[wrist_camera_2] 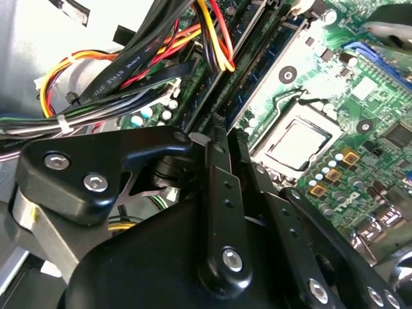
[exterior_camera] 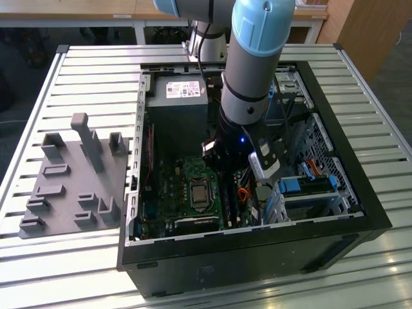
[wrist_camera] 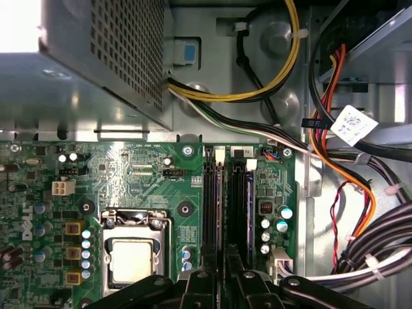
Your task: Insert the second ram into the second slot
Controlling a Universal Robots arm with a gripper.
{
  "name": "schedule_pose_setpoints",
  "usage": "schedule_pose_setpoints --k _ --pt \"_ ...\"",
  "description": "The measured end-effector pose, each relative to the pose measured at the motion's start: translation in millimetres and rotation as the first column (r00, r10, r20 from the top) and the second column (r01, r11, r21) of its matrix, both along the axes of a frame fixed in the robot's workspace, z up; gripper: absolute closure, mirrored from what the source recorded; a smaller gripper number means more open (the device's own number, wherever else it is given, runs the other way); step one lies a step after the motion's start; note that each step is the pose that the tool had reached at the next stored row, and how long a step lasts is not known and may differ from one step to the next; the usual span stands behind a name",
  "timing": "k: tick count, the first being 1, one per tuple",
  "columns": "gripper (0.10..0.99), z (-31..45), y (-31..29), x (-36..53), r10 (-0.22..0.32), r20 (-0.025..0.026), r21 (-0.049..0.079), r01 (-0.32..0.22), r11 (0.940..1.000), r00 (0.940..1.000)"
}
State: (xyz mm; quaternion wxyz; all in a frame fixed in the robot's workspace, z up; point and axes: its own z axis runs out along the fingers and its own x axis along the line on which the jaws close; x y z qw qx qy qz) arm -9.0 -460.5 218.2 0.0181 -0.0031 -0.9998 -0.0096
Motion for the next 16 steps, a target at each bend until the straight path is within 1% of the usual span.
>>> schedule_pose_setpoints --k 3,6,7,8,9,16 --pt "0.878 5.1 0.0 0.0 0.0 -0.0001 0.0 0.0 1.0 1.0" --pt "0.89 6.9 0.1 0.1 0.0 -0.0007 -0.002 0.0 1.0 1.0" --pt "0.957 6.9 0.1 0.0 0.0 -0.0007 -0.002 0.0 1.0 1.0" --pt "0.957 6.9 0.1 0.1 0.0 -0.0007 -0.002 0.0 1.0 1.0" --pt "0.98 6.9 0.1 0.1 0.0 -0.0007 -0.003 0.0 1.0 1.0" --pt "0.98 3.7 0.1 0.0 0.0 -0.0007 -0.003 0.0 1.0 1.0"
